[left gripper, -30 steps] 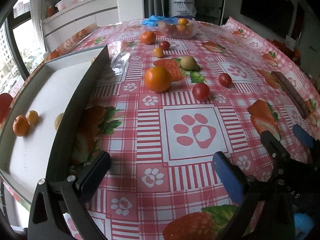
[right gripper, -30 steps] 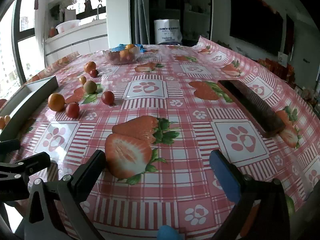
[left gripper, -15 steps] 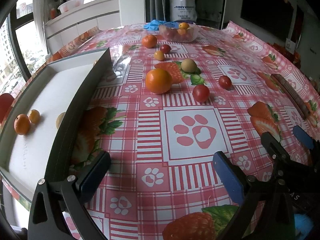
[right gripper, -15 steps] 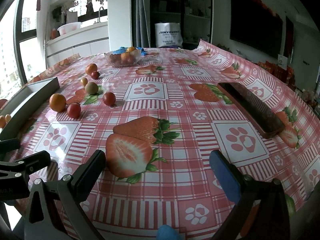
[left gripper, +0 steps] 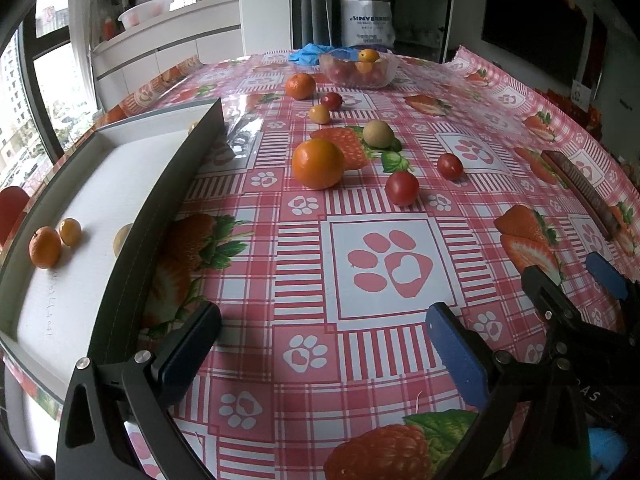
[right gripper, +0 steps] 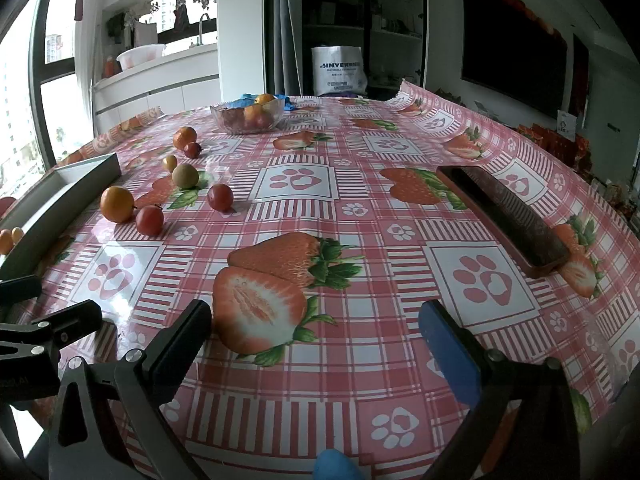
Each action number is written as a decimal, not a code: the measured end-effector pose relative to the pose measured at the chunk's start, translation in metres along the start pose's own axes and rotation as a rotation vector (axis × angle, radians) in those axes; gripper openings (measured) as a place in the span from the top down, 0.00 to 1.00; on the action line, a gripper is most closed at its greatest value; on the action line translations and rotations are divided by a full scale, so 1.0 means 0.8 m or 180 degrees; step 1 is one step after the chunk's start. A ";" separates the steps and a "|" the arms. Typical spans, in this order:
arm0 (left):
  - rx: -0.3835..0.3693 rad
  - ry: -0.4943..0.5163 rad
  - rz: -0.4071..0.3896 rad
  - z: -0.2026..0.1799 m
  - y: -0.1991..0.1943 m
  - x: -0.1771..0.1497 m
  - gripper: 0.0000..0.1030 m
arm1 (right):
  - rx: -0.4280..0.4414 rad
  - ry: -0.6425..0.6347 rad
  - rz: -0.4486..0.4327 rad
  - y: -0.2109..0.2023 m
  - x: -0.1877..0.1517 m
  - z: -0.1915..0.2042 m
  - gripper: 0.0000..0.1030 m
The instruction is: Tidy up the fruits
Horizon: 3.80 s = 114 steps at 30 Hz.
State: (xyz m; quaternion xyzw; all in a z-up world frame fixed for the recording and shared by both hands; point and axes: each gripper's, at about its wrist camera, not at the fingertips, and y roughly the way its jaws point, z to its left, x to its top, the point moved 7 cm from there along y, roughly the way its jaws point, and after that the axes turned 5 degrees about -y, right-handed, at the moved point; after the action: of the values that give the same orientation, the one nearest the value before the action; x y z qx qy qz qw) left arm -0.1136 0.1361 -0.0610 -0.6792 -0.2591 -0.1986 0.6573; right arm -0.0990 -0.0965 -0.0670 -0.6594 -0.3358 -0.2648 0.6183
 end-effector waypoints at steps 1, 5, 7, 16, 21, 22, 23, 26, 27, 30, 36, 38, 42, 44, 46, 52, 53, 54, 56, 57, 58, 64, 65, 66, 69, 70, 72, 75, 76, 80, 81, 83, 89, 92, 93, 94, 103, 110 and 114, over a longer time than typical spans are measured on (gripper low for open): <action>0.0000 0.0001 0.0001 0.000 0.000 0.000 0.00 | 0.0000 0.0002 0.0001 0.000 0.000 0.000 0.00; -0.0001 0.0002 -0.0011 0.000 0.000 0.000 0.00 | 0.0000 0.0000 0.0000 0.000 0.000 0.000 0.00; -0.0001 0.0001 -0.0008 0.000 0.000 0.000 0.00 | -0.0001 0.0000 -0.0001 0.000 0.000 0.000 0.00; -0.0002 0.0003 -0.0019 0.000 -0.001 0.000 0.00 | -0.0001 0.0000 -0.0001 0.000 0.000 0.000 0.00; -0.0002 0.0002 -0.0015 0.000 -0.001 -0.001 0.00 | -0.0001 0.0000 0.0000 0.000 0.000 0.000 0.00; -0.0002 0.0002 -0.0016 0.000 -0.001 0.000 0.00 | -0.0001 0.0000 0.0000 0.000 0.000 0.000 0.00; -0.0002 0.0002 -0.0016 0.000 -0.001 -0.001 0.00 | -0.0001 0.0000 0.0000 0.000 0.000 0.000 0.00; -0.0002 0.0003 -0.0018 0.001 -0.001 -0.001 0.00 | -0.0002 0.0000 -0.0001 0.000 0.000 0.000 0.00; -0.0002 0.0003 -0.0018 0.001 -0.001 -0.001 0.00 | -0.0001 0.0001 0.0000 0.000 0.000 0.000 0.00; -0.0003 0.0004 -0.0018 0.001 -0.001 -0.001 0.00 | -0.0002 0.0001 -0.0001 0.000 0.000 0.000 0.00; -0.0003 0.0004 -0.0018 0.001 -0.001 -0.001 0.00 | -0.0002 0.0001 0.0000 0.000 0.000 0.000 0.00; -0.0003 0.0004 -0.0017 0.001 -0.001 -0.001 0.00 | -0.0003 0.0000 -0.0001 0.000 0.000 0.000 0.00; -0.0003 0.0003 -0.0017 0.001 -0.001 -0.001 0.00 | -0.0002 0.0000 -0.0001 0.000 -0.001 0.000 0.00; -0.0002 0.0003 -0.0017 0.001 -0.001 -0.001 0.00 | -0.0003 0.0000 -0.0001 -0.001 -0.001 0.000 0.00; -0.0002 0.0002 -0.0016 0.001 -0.001 -0.001 0.00 | -0.0003 0.0000 -0.0001 -0.001 -0.001 0.000 0.00; -0.0004 0.0005 -0.0017 0.001 -0.002 -0.001 0.00 | -0.0003 0.0000 -0.0001 -0.001 -0.001 0.000 0.00; -0.0004 0.0005 -0.0017 0.001 -0.002 -0.001 0.00 | -0.0003 0.0000 -0.0001 -0.001 -0.001 0.000 0.00; -0.0003 0.0005 -0.0017 0.001 -0.001 -0.001 0.00 | -0.0003 0.0000 -0.0001 -0.001 -0.001 0.000 0.00; -0.0003 0.0004 -0.0011 0.001 -0.001 -0.001 0.00 | -0.0004 0.0000 -0.0001 -0.001 -0.001 0.000 0.00; -0.0003 0.0004 -0.0008 0.001 -0.002 -0.001 0.00 | -0.0004 0.0000 0.0000 -0.001 -0.001 0.000 0.00; -0.0003 0.0005 -0.0002 0.001 -0.002 -0.001 0.00 | -0.0004 0.0000 0.0000 -0.001 -0.001 0.000 0.00; -0.0080 0.0110 0.0122 0.001 0.003 0.004 0.00 | 0.0006 -0.0008 0.0024 -0.001 -0.001 0.001 0.00; -0.0095 0.0139 0.0211 0.001 0.005 0.006 0.00 | 0.0010 -0.0010 0.0035 -0.001 -0.001 0.001 0.00; -0.0101 0.0159 0.0265 0.000 0.006 0.007 0.00 | 0.0016 -0.0014 0.0044 0.000 -0.001 0.001 0.00; -0.0120 0.0232 0.0494 -0.001 0.012 0.012 0.00 | 0.0050 -0.0032 0.0121 0.002 0.000 0.002 0.00; -0.0107 0.0244 0.0551 -0.001 0.013 0.013 0.00 | 0.0065 -0.0044 0.0141 0.002 0.000 0.002 0.00; -0.0079 0.0256 0.0503 0.000 0.009 0.022 0.00 | 0.0111 -0.0078 0.0188 0.003 0.000 0.003 0.00; -0.0070 0.0276 0.0353 0.001 0.000 0.043 0.00 | 0.0185 -0.0132 0.0264 0.003 0.000 0.004 0.00; -0.0051 0.0277 0.0325 0.002 -0.001 0.050 0.00 | 0.0202 -0.0145 0.0285 0.003 0.000 0.004 0.00; 0.0014 0.0193 0.0281 0.010 0.010 0.080 0.00 | 0.0238 -0.0171 0.0347 0.004 0.001 0.006 0.00; -0.0009 0.0143 0.0269 0.012 0.014 0.086 0.00 | 0.0240 -0.0173 0.0354 0.004 0.001 0.006 0.00; -0.0066 0.0040 0.0269 0.015 0.020 0.097 0.01 | 0.0244 -0.0178 0.0368 0.003 0.001 0.006 0.00; -0.0113 0.0064 0.0390 0.005 0.046 0.113 0.17 | 0.0262 -0.0200 0.0420 0.005 0.002 0.008 0.00; -0.0042 0.0138 0.0388 0.000 0.056 0.112 0.18 | 0.0281 -0.0212 0.0493 0.006 0.003 0.009 0.00; -0.0045 0.0142 0.0412 -0.001 0.059 0.110 0.21 | 0.0288 -0.0216 0.0527 0.007 0.004 0.009 0.00; -0.0037 0.0143 0.0444 -0.001 0.062 0.109 0.26 | 0.0295 -0.0220 0.0556 0.008 0.004 0.009 0.00; -0.0066 0.0089 0.0488 -0.002 0.077 0.113 0.52 | 0.0597 -0.0172 0.0914 0.010 0.011 0.009 0.00; -0.0177 0.0067 0.0410 -0.004 0.074 0.114 0.63 | 0.0877 -0.0142 0.0975 0.010 0.046 0.032 0.00; -0.0275 -0.0068 0.0276 0.008 0.050 0.117 0.63 | 0.0980 -0.0243 0.1026 0.025 0.062 0.065 0.01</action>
State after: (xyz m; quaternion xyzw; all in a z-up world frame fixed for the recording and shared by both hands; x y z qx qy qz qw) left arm -0.0159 0.1509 -0.0356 -0.7197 -0.2277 -0.1737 0.6325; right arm -0.0556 -0.0392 -0.0472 -0.6119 -0.2857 -0.0831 0.7328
